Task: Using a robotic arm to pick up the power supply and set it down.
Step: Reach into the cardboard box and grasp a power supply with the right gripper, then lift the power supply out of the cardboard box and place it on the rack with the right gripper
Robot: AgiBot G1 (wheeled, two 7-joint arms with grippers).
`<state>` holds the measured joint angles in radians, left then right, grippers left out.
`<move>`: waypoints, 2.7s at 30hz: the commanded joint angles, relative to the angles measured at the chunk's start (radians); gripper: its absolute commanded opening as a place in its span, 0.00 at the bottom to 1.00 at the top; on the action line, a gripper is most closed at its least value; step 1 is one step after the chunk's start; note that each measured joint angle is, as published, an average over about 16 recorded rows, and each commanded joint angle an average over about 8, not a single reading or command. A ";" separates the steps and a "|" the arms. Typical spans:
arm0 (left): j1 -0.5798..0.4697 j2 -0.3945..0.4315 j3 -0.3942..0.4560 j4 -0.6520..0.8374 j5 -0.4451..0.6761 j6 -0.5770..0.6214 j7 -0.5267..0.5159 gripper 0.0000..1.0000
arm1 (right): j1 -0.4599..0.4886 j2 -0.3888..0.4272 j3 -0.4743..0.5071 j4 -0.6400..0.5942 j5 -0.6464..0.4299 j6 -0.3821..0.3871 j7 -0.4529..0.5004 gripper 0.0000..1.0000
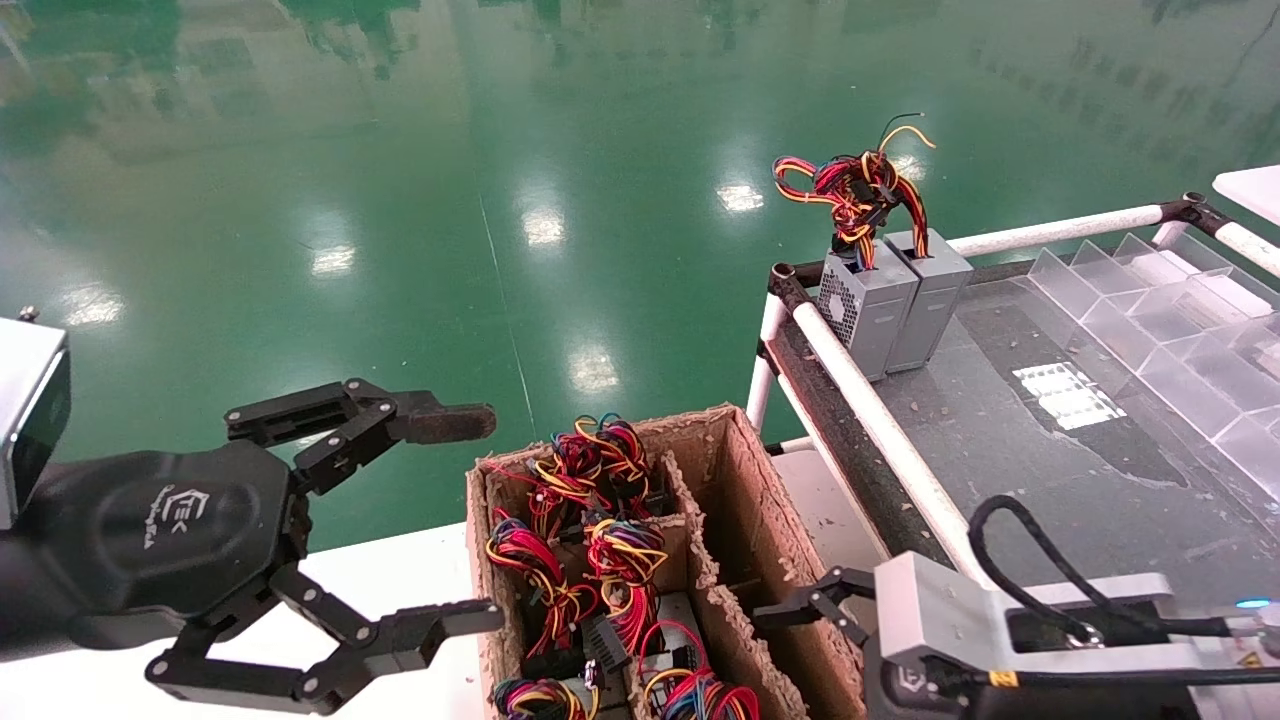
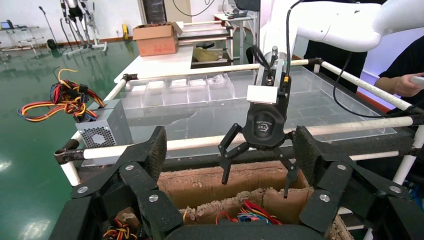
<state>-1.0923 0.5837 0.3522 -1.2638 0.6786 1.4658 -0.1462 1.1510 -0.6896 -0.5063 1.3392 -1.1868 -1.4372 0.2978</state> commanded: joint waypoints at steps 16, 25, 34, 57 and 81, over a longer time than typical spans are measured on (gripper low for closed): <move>0.000 0.000 0.000 0.000 0.000 0.000 0.000 1.00 | -0.055 -0.033 -0.026 -0.006 -0.043 0.065 0.026 0.00; 0.000 0.000 0.000 0.000 0.000 0.000 0.000 1.00 | -0.066 -0.030 -0.024 -0.017 -0.034 0.070 0.034 0.00; 0.000 0.000 0.000 0.000 0.000 0.000 0.000 1.00 | -0.074 -0.029 -0.023 -0.022 -0.035 0.075 0.030 0.00; 0.000 0.000 0.001 0.000 0.000 0.000 0.000 1.00 | -0.142 0.025 0.098 -0.021 0.178 0.070 -0.109 0.00; 0.000 0.000 0.001 0.000 -0.001 0.000 0.000 1.00 | 0.005 0.042 0.234 -0.256 0.474 -0.002 -0.049 0.00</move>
<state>-1.0925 0.5834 0.3531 -1.2638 0.6780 1.4655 -0.1457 1.1586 -0.6493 -0.2750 1.0775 -0.7216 -1.4345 0.2458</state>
